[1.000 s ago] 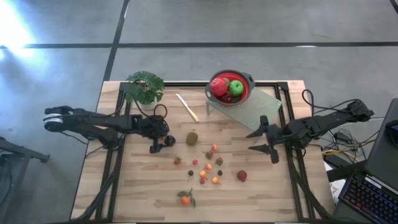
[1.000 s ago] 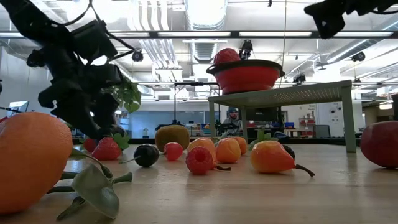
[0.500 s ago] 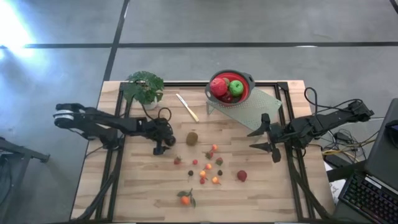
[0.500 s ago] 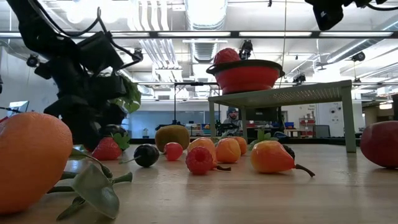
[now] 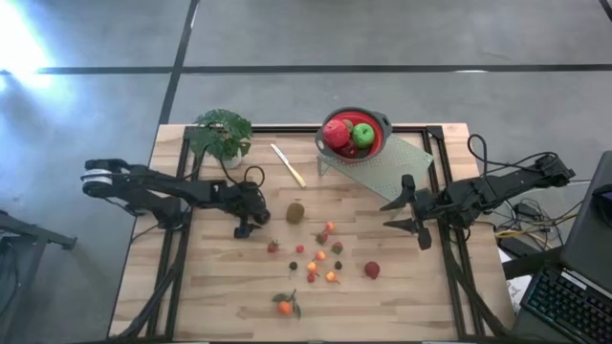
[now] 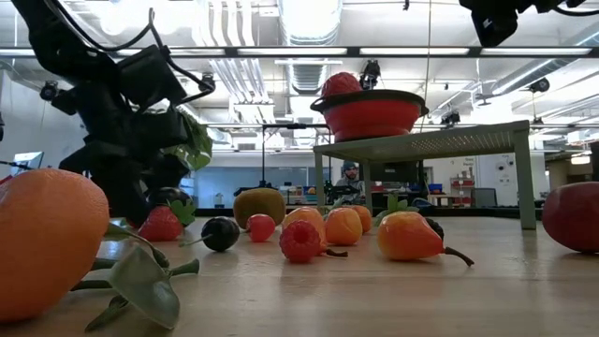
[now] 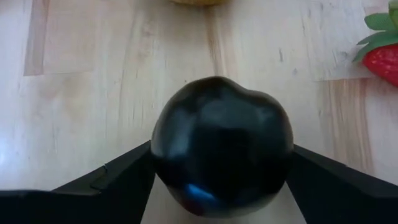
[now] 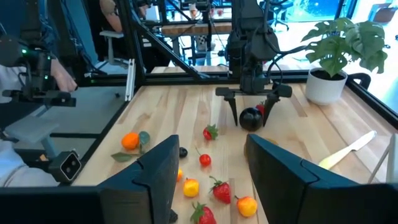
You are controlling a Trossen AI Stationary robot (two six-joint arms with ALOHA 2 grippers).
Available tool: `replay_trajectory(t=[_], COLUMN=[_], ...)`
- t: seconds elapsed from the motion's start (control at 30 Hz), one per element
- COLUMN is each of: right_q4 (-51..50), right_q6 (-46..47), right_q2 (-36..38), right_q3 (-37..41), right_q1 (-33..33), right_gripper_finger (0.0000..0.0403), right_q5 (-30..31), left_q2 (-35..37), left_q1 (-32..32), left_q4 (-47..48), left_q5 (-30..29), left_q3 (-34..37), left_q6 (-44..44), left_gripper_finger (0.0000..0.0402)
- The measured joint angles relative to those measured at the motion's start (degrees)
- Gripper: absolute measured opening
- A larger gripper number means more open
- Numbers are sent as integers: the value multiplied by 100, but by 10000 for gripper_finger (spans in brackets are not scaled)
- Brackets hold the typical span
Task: Pick & Place Fruit
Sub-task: Put the plum into the red gray colander on the shelf
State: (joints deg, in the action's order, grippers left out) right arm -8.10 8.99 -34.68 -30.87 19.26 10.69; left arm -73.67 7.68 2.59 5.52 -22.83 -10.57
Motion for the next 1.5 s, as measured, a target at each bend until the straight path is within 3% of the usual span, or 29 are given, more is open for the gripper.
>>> replay_trajectory(t=[0.4,0.8,0.97,1.1,1.3,1.5], right_q4=[-9,-61,27,56,344,374], right_q6=[33,-289,-668,-1062,-1637,-1880], right_q2=[-4,-4,-99,-472,-1401,-2332], right_q3=[9,15,5,-49,-286,-989], right_q1=[0,0,0,0,0,85], right_gripper_finger=[201,176,162,162,198,272], right_q5=[-2,-4,-5,27,951,1645], left_q2=[7,7,8,9,9,9], left_q1=[8,7,7,7,7,2], left_q4=[-209,-290,-296,-302,-306,-399], left_q5=[-9,78,396,928,1616,1654], left_q3=[0,-289,-760,-1246,-1913,-2359], left_q6=[-10,33,665,1732,2576,3032], left_gripper_finger=[300,291,292,291,292,290])
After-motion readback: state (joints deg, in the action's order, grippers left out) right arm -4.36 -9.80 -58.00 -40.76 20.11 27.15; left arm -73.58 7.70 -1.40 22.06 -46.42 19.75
